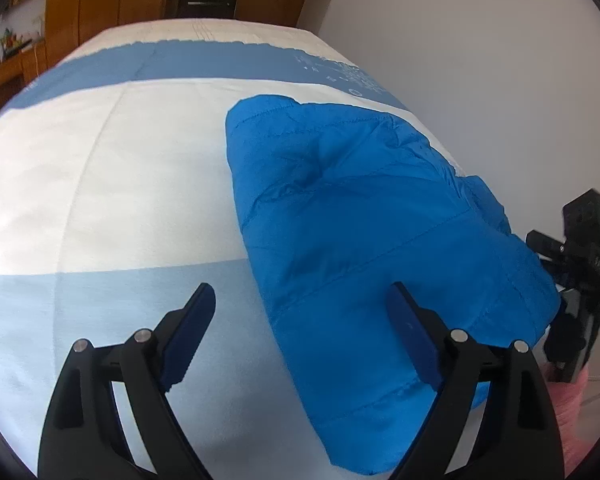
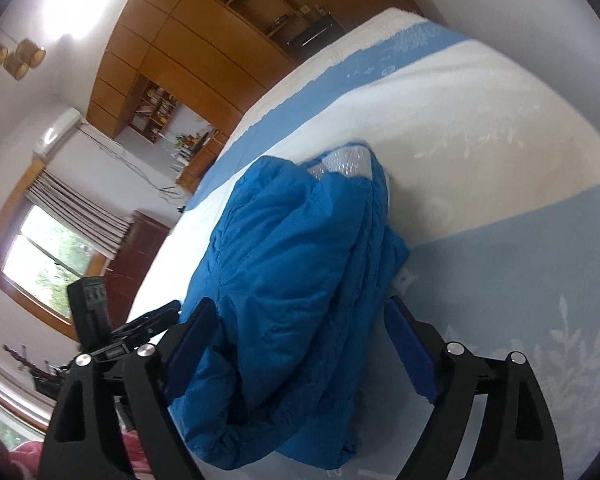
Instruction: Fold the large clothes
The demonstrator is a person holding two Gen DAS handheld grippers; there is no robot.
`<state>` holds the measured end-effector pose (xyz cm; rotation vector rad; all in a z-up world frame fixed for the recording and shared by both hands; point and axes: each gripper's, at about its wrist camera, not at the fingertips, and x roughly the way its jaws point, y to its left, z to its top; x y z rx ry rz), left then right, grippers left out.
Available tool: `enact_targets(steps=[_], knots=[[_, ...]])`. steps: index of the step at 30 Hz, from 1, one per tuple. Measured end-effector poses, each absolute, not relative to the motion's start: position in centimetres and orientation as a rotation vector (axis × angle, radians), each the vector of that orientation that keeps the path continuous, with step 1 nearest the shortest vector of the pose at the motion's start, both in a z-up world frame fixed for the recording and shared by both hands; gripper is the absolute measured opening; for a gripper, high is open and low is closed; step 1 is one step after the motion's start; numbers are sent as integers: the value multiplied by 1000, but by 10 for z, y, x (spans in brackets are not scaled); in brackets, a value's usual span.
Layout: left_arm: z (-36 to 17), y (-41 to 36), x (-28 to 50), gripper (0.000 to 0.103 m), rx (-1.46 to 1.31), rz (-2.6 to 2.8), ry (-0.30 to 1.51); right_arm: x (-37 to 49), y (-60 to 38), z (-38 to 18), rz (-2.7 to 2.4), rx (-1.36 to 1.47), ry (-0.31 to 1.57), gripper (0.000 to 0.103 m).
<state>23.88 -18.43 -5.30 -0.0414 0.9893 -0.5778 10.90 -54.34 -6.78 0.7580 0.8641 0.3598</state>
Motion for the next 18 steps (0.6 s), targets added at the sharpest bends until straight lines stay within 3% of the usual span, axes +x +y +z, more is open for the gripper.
enact_targets(steps=[18], knots=[[-99, -181, 280, 92, -381, -796, 1169, 137, -518, -115, 550, 892, 974, 100]])
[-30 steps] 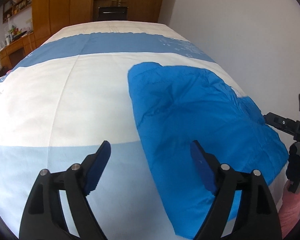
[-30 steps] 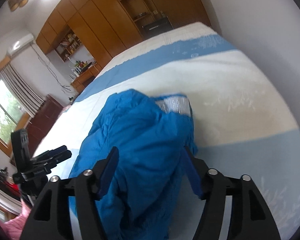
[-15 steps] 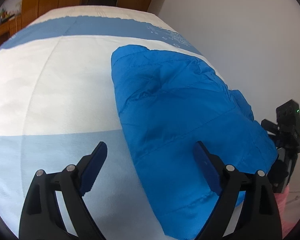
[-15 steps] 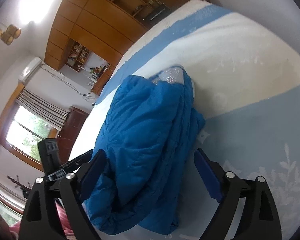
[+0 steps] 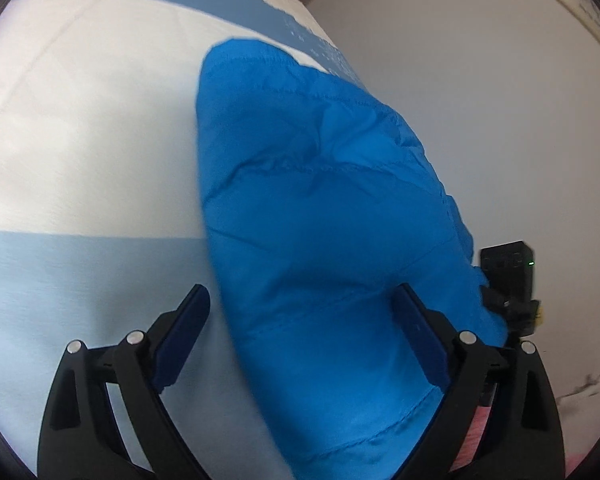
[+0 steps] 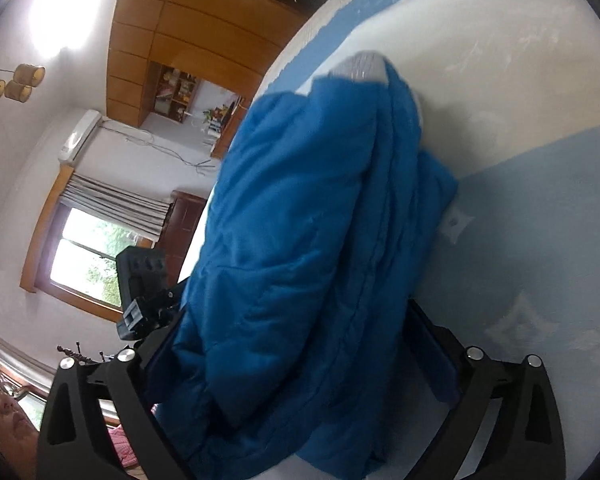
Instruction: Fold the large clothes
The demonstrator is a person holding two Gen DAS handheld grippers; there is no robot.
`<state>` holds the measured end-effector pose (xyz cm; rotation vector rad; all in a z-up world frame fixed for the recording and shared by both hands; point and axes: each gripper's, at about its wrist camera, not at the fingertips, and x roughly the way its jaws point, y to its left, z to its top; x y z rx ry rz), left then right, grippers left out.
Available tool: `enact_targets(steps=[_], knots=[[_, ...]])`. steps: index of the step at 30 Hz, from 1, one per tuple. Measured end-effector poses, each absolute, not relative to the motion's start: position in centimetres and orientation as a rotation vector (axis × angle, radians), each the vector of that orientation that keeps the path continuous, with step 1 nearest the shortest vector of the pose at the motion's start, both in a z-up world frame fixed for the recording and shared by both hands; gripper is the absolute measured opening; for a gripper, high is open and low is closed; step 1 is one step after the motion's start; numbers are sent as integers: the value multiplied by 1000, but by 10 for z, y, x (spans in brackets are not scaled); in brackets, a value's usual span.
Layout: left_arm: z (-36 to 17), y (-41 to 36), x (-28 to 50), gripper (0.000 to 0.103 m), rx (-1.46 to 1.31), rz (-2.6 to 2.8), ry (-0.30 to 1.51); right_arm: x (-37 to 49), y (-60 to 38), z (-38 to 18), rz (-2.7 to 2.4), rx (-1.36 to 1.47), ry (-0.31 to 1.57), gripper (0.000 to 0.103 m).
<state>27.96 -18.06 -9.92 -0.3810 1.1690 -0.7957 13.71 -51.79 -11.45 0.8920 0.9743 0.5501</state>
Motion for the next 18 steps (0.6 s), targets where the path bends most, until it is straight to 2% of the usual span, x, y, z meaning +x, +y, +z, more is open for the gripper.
enact_targets(steps=[4, 6, 11, 14, 18], knots=[[-108, -194, 283, 94, -416, -842, 1182, 147, -509, -118, 559, 869, 974, 99], [-105, -201, 279, 94, -389, -840, 1164, 148, -503, -117, 555, 838, 968, 95], [-90, -209, 265, 76, -313, -807, 1099, 144, -500, -115, 543, 814, 926, 70], [-81, -213, 256, 72, -267, -803, 1057, 143, -492, -110, 529, 765, 904, 61], [-73, -218, 248, 68, -245, -797, 1018, 140, -479, -95, 515, 685, 873, 56]])
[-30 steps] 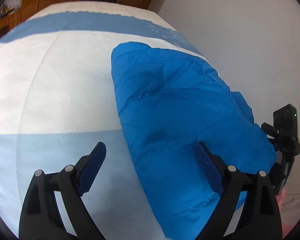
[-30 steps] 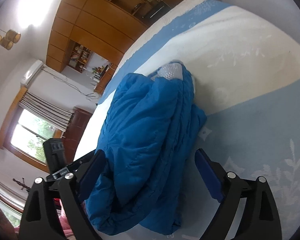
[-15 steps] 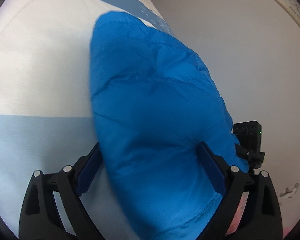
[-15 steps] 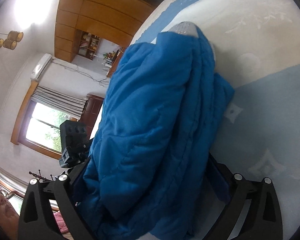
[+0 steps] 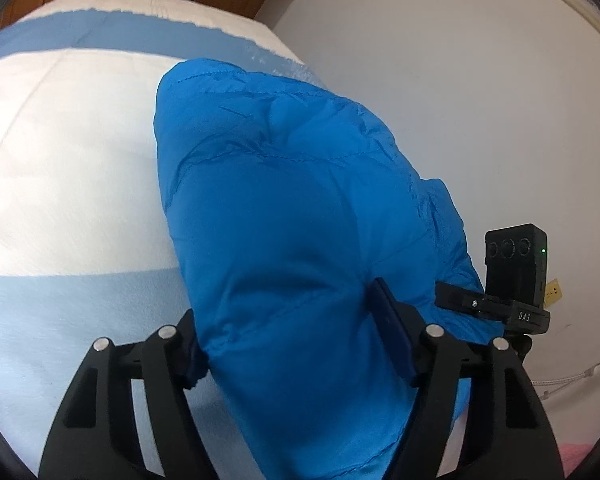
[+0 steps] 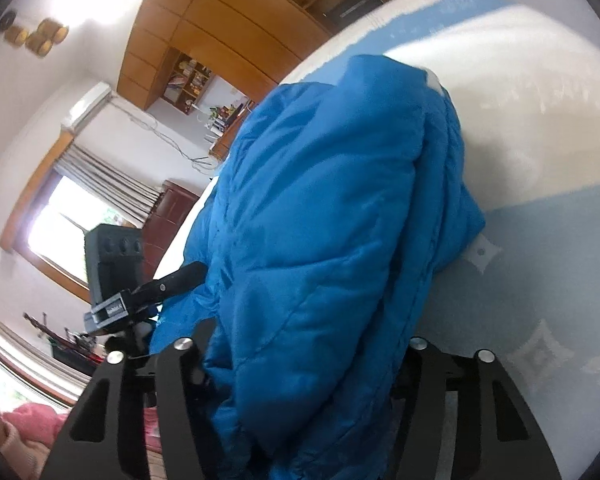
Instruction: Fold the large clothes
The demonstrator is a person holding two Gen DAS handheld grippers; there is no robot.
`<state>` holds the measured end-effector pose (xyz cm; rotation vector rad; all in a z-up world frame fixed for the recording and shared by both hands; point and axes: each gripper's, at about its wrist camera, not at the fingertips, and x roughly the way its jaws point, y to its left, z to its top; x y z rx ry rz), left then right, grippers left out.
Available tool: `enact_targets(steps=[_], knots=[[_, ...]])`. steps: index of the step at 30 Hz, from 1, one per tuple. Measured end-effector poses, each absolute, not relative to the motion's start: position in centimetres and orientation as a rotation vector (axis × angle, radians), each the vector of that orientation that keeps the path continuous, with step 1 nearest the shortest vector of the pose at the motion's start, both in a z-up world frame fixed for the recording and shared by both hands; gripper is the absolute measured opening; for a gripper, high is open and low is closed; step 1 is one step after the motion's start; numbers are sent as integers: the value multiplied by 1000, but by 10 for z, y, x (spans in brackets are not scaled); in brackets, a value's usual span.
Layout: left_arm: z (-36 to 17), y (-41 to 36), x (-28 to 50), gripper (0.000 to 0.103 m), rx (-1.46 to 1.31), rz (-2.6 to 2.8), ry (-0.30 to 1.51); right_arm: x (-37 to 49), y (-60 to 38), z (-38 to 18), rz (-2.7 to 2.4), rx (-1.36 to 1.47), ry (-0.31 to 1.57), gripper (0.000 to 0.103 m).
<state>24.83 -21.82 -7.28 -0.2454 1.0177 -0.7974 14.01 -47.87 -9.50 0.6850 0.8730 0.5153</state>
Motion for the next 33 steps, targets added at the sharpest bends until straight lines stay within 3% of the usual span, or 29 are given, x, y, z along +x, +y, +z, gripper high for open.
enact_targets(steps=[10, 19, 33], knots=[[-38, -191, 245, 68, -249, -746, 903, 160, -436, -60, 567, 517, 810, 53], [-19, -147, 276, 67, -270, -636, 844, 238, -398, -43, 681, 437, 821, 53], [-41, -85, 370, 68, -322, -505, 846, 376, -333, -66, 756, 400, 885, 53]])
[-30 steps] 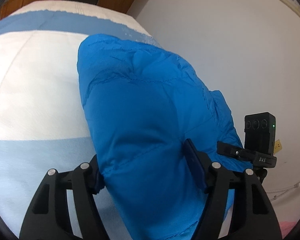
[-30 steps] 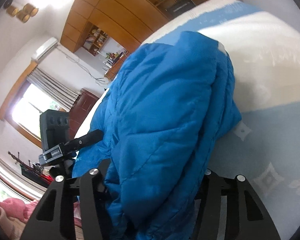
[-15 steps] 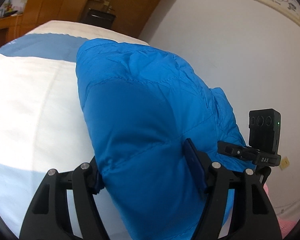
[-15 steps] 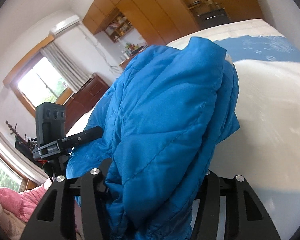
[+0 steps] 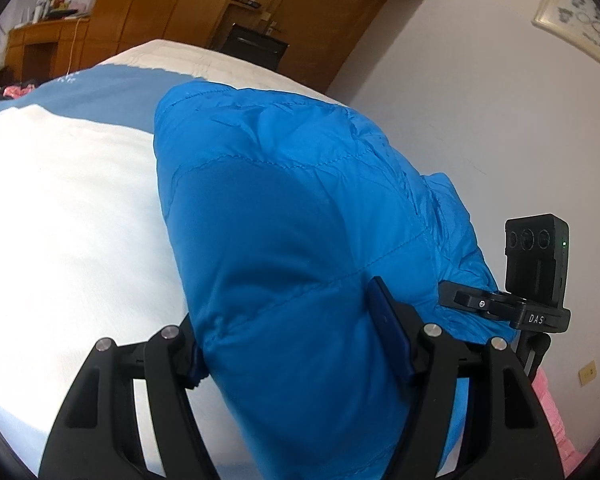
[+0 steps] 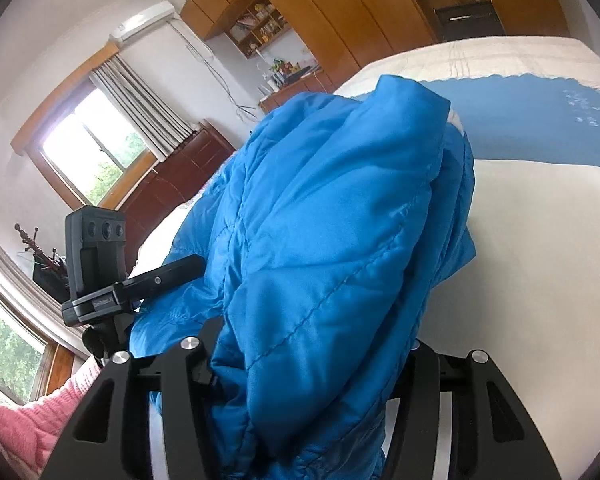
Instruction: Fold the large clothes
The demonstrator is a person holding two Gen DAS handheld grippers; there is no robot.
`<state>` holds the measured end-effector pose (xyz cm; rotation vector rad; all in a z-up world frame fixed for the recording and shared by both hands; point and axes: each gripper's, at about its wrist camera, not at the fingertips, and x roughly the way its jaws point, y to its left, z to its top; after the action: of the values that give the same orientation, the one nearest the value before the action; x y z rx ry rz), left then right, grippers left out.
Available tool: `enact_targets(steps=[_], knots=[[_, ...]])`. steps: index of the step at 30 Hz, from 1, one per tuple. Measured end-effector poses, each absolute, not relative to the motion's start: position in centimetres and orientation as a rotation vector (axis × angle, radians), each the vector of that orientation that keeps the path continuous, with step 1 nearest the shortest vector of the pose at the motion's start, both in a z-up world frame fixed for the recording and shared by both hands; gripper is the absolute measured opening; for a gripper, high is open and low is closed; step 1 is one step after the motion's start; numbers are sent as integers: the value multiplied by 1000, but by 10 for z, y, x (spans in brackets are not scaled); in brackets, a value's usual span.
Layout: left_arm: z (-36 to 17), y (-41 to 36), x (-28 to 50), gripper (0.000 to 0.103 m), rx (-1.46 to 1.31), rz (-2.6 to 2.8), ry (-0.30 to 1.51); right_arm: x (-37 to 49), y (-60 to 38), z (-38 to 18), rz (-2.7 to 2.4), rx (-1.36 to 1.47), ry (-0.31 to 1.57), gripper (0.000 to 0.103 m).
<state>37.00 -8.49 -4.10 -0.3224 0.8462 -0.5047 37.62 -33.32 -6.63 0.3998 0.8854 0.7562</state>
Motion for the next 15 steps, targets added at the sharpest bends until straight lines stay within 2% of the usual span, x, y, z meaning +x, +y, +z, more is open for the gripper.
enact_targets(steps=[9, 15], knots=[[-60, -69, 379, 71, -329, -489, 878, 402, -327, -102, 745, 470, 948, 57], [-66, -60, 385, 79, -357, -471, 901, 411, -329, -105, 702, 494, 969, 70]])
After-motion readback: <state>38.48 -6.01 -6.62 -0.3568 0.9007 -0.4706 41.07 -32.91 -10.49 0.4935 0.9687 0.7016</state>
